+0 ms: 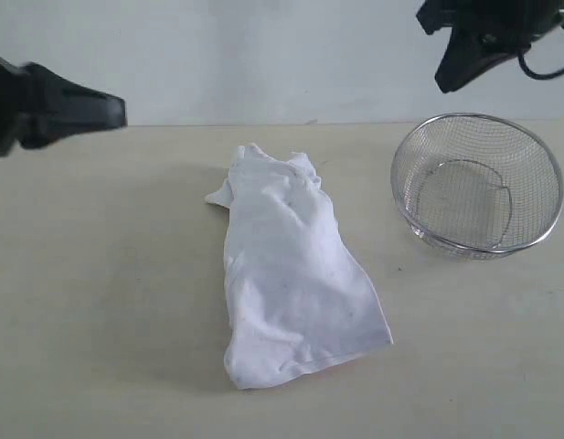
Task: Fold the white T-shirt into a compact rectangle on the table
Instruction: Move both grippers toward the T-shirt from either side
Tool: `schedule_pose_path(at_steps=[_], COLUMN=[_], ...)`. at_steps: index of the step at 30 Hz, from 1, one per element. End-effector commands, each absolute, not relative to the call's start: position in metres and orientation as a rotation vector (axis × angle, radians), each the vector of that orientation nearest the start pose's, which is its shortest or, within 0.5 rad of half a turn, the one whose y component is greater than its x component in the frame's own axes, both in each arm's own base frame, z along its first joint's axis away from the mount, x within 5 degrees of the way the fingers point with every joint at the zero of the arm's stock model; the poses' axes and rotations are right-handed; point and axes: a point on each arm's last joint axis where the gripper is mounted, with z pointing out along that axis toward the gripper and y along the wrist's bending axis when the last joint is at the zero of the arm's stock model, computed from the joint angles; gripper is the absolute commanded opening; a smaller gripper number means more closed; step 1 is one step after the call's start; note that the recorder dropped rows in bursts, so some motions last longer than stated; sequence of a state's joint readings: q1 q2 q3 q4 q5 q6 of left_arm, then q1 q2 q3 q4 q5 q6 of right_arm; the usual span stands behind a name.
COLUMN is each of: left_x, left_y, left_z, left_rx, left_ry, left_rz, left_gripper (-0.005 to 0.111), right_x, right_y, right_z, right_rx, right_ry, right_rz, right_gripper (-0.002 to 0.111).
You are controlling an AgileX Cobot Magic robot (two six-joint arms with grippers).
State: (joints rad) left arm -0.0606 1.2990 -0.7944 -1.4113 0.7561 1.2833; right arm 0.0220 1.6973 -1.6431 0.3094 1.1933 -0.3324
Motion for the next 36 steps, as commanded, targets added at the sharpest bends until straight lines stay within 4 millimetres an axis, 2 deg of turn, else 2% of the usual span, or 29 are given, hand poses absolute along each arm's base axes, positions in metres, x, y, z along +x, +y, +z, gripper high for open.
schedule_pose_path(at_steps=[1, 4, 9, 11, 13, 18, 22, 25, 28, 30, 31, 32, 33, 34, 36], left_x=[0.284, 0.301, 0.329, 0.334, 0.335, 0.336, 0.336, 0.335, 0.336, 0.343, 0.348, 0.348, 0.349, 0.346, 0.341], left_y=[-0.098, -0.105, -0.107, -0.108, -0.108, -0.107, -0.107, -0.111, -0.117, -0.121, -0.121, -0.126, -0.128, -0.136, -0.145], left_z=[0.254, 0.241, 0.215, 0.209, 0.206, 0.204, 0.204, 0.204, 0.208, 0.205, 0.201, 0.201, 0.202, 0.206, 0.215], left_rx=[0.607, 0.608, 0.584, 0.577, 0.573, 0.580, 0.575, 0.558, 0.502, 0.453, 0.468, 0.494, 0.488, 0.554, 0.583], left_ry=[1.948, 1.781, 1.825, 1.836, 1.842, 1.840, 1.843, 1.861, 1.893, 2.064, 2.186, 2.238, 2.279, 2.286, 2.268], left_rz=[-1.171, -1.366, -1.387, -1.393, -1.396, -1.388, -1.392, -1.422, -1.484, -1.303, -1.083, -0.949, -0.821, -0.715, -0.625], left_gripper=[0.004, 0.004, 0.004, 0.004, 0.004, 0.004, 0.004, 0.004, 0.004, 0.004, 0.004, 0.004, 0.004, 0.004, 0.004], right_x=[0.314, 0.290, 0.261, 0.254, 0.250, 0.250, 0.256, 0.258, 0.258, 0.259, 0.260, 0.262, 0.264, 0.268, 0.275], right_y=[0.031, 0.037, 0.051, 0.055, 0.056, 0.057, 0.056, 0.058, 0.061, 0.064, 0.069, 0.072, 0.076, 0.081, 0.089], right_z=[0.338, 0.319, 0.274, 0.257, 0.249, 0.247, 0.249, 0.252, 0.253, 0.252, 0.250, 0.247, 0.244, 0.237, 0.224], right_rx=[-0.322, -0.332, -0.413, -0.438, -0.437, -0.434, -0.357, -0.303, -0.378, -0.456, -0.490, -0.501, -0.517, -0.529, -0.545], right_ry=[2.609, 2.571, 2.575, 2.574, 2.560, 2.554, 2.505, 2.478, 2.443, 2.419, 2.414, 2.412, 2.410, 2.415, 2.427], right_rz=[0.333, 0.409, 0.653, 0.721, 0.752, 0.761, 0.734, 0.777, 0.772, 0.739, 0.731, 0.717, 0.702, 0.679, 0.639], right_gripper=[0.000, 0.000, 0.000, 0.000, 0.000, 0.000, 0.000, 0.000, 0.000, 0.000, 0.000, 0.000, 0.000, 0.000, 0.000])
